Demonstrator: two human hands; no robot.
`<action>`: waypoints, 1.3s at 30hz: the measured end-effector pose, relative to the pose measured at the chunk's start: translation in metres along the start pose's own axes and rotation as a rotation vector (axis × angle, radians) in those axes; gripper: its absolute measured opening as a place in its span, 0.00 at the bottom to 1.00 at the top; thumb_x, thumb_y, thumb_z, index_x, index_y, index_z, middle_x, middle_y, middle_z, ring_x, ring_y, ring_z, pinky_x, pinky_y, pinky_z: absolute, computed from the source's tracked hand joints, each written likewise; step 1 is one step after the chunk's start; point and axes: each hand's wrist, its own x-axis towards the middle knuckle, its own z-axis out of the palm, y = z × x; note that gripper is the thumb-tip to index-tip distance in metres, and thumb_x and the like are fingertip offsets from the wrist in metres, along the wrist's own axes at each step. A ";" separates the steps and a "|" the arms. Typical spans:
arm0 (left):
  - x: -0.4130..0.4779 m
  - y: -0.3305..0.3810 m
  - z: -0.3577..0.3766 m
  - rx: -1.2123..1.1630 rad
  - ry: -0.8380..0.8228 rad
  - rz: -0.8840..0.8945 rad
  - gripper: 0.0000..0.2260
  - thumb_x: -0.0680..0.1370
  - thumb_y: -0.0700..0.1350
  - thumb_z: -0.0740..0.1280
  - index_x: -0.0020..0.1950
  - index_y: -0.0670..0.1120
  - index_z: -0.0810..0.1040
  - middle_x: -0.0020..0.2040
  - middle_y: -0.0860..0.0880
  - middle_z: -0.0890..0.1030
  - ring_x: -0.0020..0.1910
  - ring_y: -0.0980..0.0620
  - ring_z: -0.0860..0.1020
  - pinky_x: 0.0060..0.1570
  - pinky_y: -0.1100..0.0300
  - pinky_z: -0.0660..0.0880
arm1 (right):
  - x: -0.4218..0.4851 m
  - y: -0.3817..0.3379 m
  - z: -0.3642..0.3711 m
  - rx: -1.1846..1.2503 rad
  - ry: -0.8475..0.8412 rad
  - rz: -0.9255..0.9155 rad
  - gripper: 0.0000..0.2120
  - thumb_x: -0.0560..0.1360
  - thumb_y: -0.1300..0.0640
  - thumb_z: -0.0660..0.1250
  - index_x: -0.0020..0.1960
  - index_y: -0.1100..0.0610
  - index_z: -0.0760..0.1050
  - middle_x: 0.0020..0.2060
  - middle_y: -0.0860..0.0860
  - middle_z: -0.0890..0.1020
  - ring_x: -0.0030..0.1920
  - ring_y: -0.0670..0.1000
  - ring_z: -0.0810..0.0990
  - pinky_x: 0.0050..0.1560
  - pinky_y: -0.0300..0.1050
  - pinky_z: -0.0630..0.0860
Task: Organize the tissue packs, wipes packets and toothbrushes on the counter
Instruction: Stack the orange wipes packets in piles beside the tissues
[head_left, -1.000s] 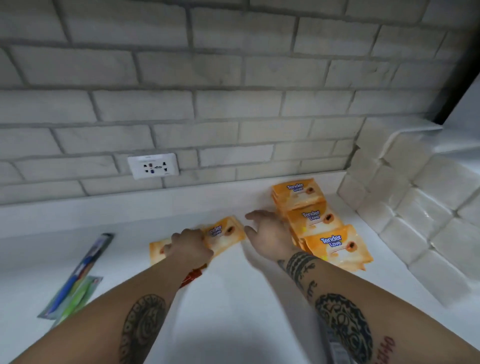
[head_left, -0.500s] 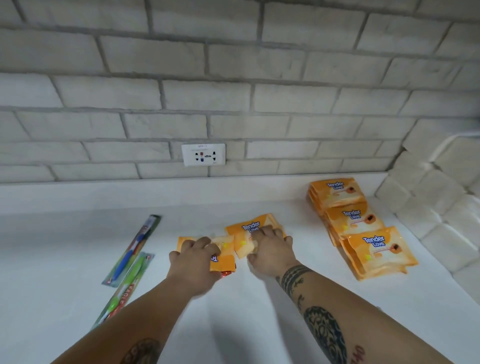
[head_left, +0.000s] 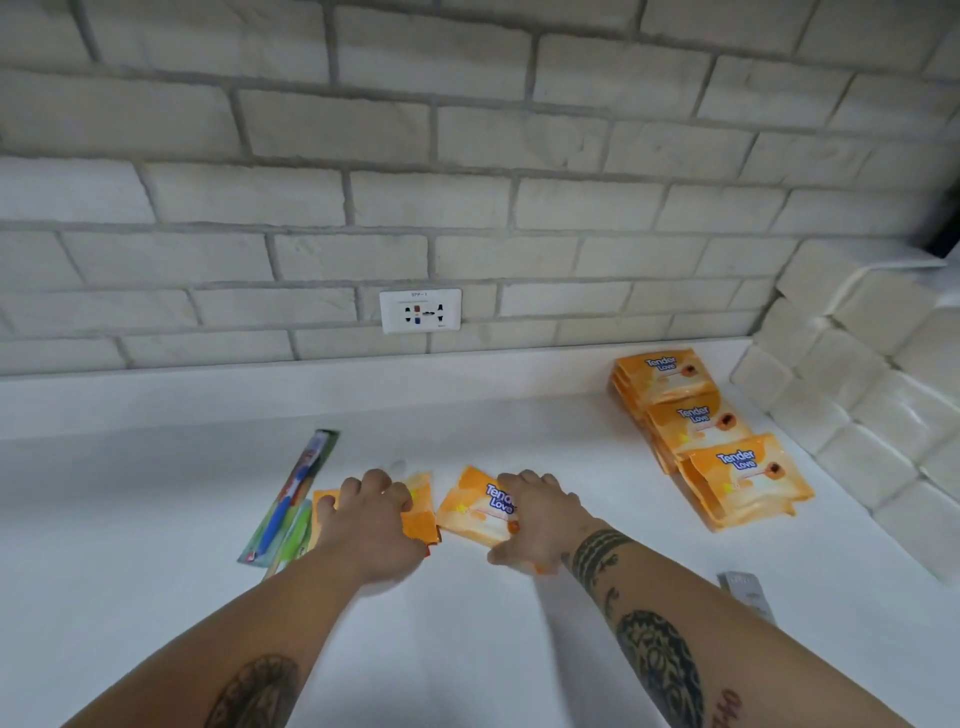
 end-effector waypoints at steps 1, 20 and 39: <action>-0.001 0.002 0.000 -0.060 0.029 0.029 0.23 0.71 0.61 0.68 0.65 0.59 0.74 0.67 0.56 0.67 0.69 0.48 0.65 0.64 0.49 0.62 | -0.008 -0.001 0.000 0.037 0.003 0.013 0.44 0.64 0.39 0.78 0.75 0.49 0.63 0.64 0.48 0.72 0.66 0.55 0.69 0.62 0.56 0.71; -0.056 0.089 -0.059 -1.293 -0.209 0.199 0.05 0.79 0.40 0.73 0.54 0.45 0.83 0.46 0.46 0.89 0.38 0.50 0.86 0.34 0.58 0.80 | -0.148 -0.011 -0.037 0.750 0.557 0.077 0.46 0.76 0.36 0.70 0.84 0.49 0.51 0.77 0.44 0.61 0.76 0.47 0.63 0.77 0.49 0.64; -0.063 0.178 -0.067 -1.493 -0.392 0.245 0.08 0.82 0.49 0.68 0.61 0.50 0.79 0.51 0.46 0.88 0.49 0.42 0.86 0.50 0.46 0.81 | -0.192 0.040 -0.074 1.361 0.721 0.371 0.08 0.85 0.52 0.63 0.55 0.54 0.79 0.50 0.54 0.87 0.48 0.54 0.85 0.45 0.49 0.83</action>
